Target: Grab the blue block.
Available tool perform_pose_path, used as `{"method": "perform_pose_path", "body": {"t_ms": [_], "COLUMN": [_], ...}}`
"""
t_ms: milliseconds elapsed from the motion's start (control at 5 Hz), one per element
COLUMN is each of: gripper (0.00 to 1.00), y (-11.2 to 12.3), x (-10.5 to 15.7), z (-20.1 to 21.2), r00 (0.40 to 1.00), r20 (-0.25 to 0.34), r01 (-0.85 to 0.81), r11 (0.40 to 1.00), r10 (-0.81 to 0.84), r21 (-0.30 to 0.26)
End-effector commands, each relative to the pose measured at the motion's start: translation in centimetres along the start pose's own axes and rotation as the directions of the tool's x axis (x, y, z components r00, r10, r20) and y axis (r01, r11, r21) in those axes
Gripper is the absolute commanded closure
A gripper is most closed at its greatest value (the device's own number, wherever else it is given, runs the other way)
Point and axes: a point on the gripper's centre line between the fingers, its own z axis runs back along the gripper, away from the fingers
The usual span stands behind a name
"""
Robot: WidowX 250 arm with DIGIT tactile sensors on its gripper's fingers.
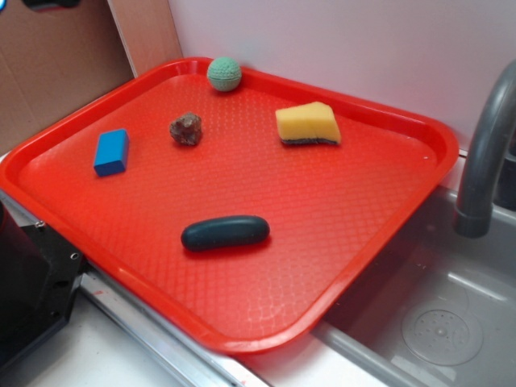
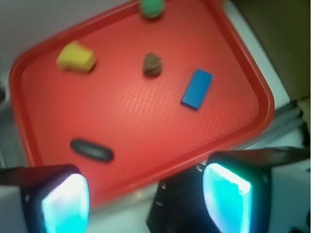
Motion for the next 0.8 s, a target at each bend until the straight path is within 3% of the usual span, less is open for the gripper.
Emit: {"method": "perform_pose_path", "body": {"t_ms": [0,200,400,600], "gripper": [0.0,0.0,0.0,0.0], "y": [3.6,4.7,6.4,7.4], "x": [3.6,4.4,5.2,5.7], "z": [-5.4,-8.0,-11.7,-14.1], "r00": [0.923,0.914,0.927,0.926], "r20": [0.221,0.245,0.197,0.2], "r01": [-0.338,-0.352,-0.343,-0.352], "r11": [0.938,0.933,0.933,0.923], "r10": [0.315,0.324,0.318,0.32], "r21": [0.074,0.079,0.112,0.152]}}
